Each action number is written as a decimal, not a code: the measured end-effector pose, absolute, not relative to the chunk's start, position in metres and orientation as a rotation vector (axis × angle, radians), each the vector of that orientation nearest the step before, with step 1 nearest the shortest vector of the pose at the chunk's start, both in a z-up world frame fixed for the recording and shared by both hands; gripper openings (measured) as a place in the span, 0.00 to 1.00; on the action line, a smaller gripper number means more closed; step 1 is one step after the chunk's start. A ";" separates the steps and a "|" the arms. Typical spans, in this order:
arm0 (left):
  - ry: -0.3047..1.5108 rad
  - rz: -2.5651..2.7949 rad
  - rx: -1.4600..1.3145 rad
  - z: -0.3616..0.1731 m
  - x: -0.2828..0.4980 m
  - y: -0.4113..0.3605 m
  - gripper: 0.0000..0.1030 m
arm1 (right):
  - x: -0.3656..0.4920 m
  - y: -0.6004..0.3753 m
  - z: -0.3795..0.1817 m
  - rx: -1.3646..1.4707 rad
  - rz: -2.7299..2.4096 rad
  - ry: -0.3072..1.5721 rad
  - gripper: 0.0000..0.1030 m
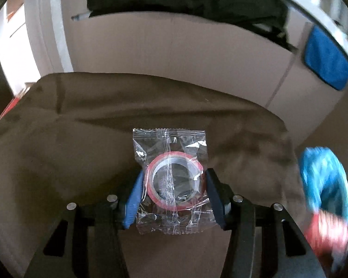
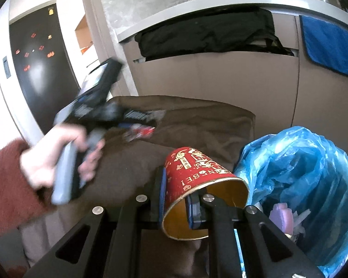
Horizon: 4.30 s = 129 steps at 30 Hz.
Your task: Collect trash
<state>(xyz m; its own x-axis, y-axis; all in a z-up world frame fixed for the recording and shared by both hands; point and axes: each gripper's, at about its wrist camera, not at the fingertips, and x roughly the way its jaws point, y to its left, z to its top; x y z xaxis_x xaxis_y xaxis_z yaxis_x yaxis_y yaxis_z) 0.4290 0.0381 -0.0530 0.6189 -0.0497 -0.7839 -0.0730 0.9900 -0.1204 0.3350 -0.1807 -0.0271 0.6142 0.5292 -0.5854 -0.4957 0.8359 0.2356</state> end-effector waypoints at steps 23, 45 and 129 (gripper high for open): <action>0.761 -0.349 -0.126 0.000 0.342 -0.135 0.51 | 0.303 -0.321 0.015 0.110 0.308 0.576 0.02; 0.897 -0.344 -0.029 -0.062 0.387 -0.199 0.55 | 0.331 -0.365 -0.061 0.188 0.311 0.705 0.14; 0.539 0.033 0.062 0.015 -0.013 -0.031 0.55 | -0.003 -0.215 0.007 -0.031 0.187 0.435 0.23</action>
<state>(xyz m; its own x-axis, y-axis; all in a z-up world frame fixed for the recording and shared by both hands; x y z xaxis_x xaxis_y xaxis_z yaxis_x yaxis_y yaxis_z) -0.0126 -0.0308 0.0148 0.8580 0.0473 -0.5115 -0.0147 0.9976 0.0675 -0.0027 -0.2147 0.0066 0.8901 0.1736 -0.4214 -0.1867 0.9824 0.0104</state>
